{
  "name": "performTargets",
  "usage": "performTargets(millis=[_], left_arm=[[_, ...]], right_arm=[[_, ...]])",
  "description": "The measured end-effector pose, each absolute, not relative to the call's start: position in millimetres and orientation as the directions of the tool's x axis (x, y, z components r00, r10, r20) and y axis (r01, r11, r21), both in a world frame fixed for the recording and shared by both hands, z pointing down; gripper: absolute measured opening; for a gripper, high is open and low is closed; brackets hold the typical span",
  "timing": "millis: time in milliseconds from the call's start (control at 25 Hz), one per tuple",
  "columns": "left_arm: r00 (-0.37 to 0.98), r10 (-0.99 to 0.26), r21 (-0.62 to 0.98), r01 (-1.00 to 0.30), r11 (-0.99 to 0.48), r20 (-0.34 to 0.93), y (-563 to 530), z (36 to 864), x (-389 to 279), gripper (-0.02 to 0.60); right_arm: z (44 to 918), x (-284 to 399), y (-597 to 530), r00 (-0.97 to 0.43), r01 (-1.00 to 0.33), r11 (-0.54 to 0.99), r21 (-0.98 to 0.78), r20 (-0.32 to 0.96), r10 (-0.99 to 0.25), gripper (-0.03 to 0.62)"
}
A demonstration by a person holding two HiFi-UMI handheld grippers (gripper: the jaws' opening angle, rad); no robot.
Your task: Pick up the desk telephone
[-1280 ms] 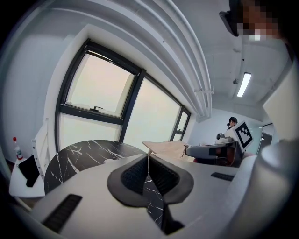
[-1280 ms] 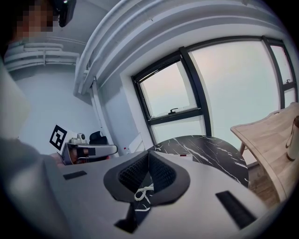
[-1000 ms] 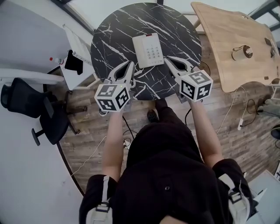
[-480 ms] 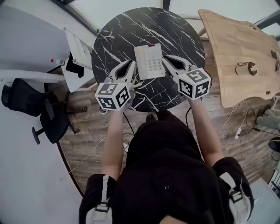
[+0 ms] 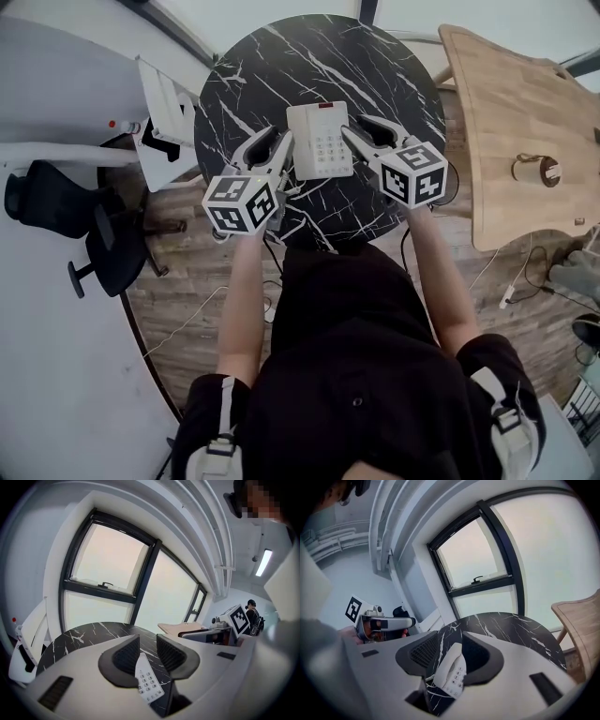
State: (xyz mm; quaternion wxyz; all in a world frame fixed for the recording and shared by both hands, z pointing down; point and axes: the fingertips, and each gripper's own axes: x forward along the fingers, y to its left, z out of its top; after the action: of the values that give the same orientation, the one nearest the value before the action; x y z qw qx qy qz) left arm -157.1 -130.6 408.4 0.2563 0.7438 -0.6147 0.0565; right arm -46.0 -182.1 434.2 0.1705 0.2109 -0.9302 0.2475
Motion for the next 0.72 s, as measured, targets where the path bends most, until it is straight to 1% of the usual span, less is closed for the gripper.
performTargets(millis=[320,600,720], left_arm=[[0.238,-0.856,0.33,-0.94,-0.084,0.459,-133.5,436.5,-154.6,0.167],[0.279,-0.811,0.382,-0.921,-0.074,0.514,-128.8,473.4,-156.7,0.218],[0.303,-0.792,0.409,-0.91,-0.074,0.53,-129.0,490.6,-158.2,0.227]], right_arm=[[470.7,-42.2,-191.6,-0.839,-0.493,0.746,-0.448,0.472,-0.271,0.219],[508.4,-37.1,-189.4,-0.798,-0.55,0.685,-0.477,0.54,-0.266,0.256],[524.6,-35.7,-186.0,-0.778,-0.576,0.661,-0.481,0.571,-0.263,0.27]])
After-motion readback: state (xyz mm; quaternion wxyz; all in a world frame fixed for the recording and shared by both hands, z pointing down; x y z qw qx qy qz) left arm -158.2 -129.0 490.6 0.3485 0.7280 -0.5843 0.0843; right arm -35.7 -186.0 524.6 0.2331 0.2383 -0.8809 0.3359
